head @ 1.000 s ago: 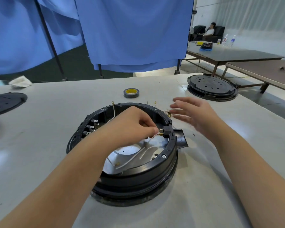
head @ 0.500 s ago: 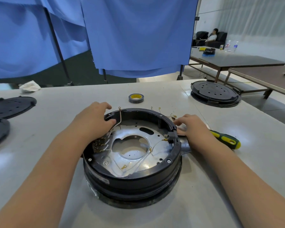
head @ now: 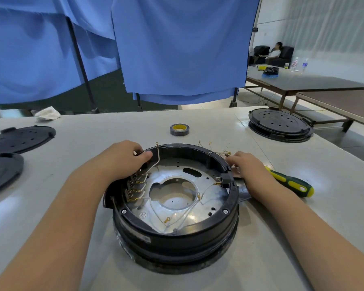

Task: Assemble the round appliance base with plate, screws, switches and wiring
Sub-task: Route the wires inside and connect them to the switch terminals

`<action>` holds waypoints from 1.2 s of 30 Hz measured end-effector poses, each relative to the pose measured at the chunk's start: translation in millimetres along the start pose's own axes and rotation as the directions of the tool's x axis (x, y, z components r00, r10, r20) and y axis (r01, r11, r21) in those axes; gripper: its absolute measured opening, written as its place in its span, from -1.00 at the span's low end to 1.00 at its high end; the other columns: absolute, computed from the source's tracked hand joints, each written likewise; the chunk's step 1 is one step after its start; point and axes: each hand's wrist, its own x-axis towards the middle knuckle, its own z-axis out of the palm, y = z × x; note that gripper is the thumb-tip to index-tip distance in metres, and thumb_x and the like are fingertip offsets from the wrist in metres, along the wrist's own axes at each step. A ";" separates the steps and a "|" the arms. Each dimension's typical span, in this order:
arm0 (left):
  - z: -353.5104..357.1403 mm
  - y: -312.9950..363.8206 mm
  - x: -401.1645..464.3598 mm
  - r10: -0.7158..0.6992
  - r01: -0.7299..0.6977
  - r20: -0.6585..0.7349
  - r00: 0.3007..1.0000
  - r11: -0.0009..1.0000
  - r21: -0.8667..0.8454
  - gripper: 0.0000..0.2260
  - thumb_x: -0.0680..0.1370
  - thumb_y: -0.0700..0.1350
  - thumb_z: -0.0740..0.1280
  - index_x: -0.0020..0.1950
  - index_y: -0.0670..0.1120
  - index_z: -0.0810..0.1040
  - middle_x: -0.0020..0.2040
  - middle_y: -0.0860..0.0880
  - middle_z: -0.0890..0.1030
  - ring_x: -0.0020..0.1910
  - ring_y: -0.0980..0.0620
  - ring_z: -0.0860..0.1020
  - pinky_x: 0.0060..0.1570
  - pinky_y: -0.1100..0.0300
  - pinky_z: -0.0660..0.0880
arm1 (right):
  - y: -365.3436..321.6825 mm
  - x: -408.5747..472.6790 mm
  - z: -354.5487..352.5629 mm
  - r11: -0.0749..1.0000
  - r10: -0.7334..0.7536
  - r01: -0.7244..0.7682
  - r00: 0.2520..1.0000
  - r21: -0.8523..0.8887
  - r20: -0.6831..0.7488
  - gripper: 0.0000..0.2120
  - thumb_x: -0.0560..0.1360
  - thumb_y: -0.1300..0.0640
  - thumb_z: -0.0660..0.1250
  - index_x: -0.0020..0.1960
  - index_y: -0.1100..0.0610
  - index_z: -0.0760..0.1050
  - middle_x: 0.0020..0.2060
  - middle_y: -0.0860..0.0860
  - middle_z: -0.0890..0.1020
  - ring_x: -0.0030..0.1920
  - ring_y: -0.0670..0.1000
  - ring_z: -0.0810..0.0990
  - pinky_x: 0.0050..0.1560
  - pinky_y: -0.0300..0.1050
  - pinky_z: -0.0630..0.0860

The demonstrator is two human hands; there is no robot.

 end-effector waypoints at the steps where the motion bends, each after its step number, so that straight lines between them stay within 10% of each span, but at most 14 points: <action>1: 0.4 0.1 0.0 0.002 -0.002 -0.004 1.000 1.000 -0.002 -0.71 0.61 0.15 0.20 0.07 -0.01 0.58 -0.04 -0.02 0.53 -0.05 -0.04 0.47 -0.07 0.15 0.33 | -0.7 -0.5 -1.3 1.000 0.001 -0.001 1.000 -0.001 0.000 -0.77 0.53 0.13 0.31 0.18 0.01 0.54 0.05 0.04 0.52 0.11 0.10 0.45 0.05 -0.08 0.36; 9: -0.4 1.1 -0.1 0.020 -0.020 0.007 1.000 1.000 -0.018 -0.70 0.63 0.10 0.20 0.13 -0.06 0.60 0.00 -0.05 0.58 -0.03 -0.06 0.50 -0.06 0.15 0.35 | 3.1 0.6 5.3 0.977 0.040 -0.014 0.992 0.212 -0.120 -0.80 0.52 0.28 0.28 0.08 0.16 0.61 -0.02 0.06 0.58 0.05 0.07 0.51 0.07 -0.08 0.40; 25: -0.4 11.6 -5.4 0.035 -0.036 0.021 0.999 0.996 0.081 -0.72 0.64 0.09 0.16 -0.07 -0.05 0.53 -0.10 -0.04 0.58 -0.07 -0.08 0.54 -0.13 0.10 0.40 | 5.2 -3.5 -17.7 0.601 0.393 0.069 0.842 0.796 -0.370 -0.81 0.42 0.29 0.45 -0.20 -0.01 0.63 -0.28 -0.02 0.68 -0.30 -0.10 0.63 -0.15 -0.25 0.60; 36: -17.7 38.4 -22.4 0.180 -0.188 -0.057 0.982 0.959 -0.210 -0.74 0.50 0.13 0.39 0.13 0.06 0.57 0.09 0.11 0.58 0.04 0.13 0.55 -0.02 0.21 0.46 | -33.6 -14.7 -44.7 0.654 0.111 0.228 0.914 0.721 -0.389 -0.80 0.36 0.28 0.51 -0.16 -0.01 0.64 -0.29 -0.10 0.69 -0.29 -0.16 0.61 -0.21 -0.39 0.51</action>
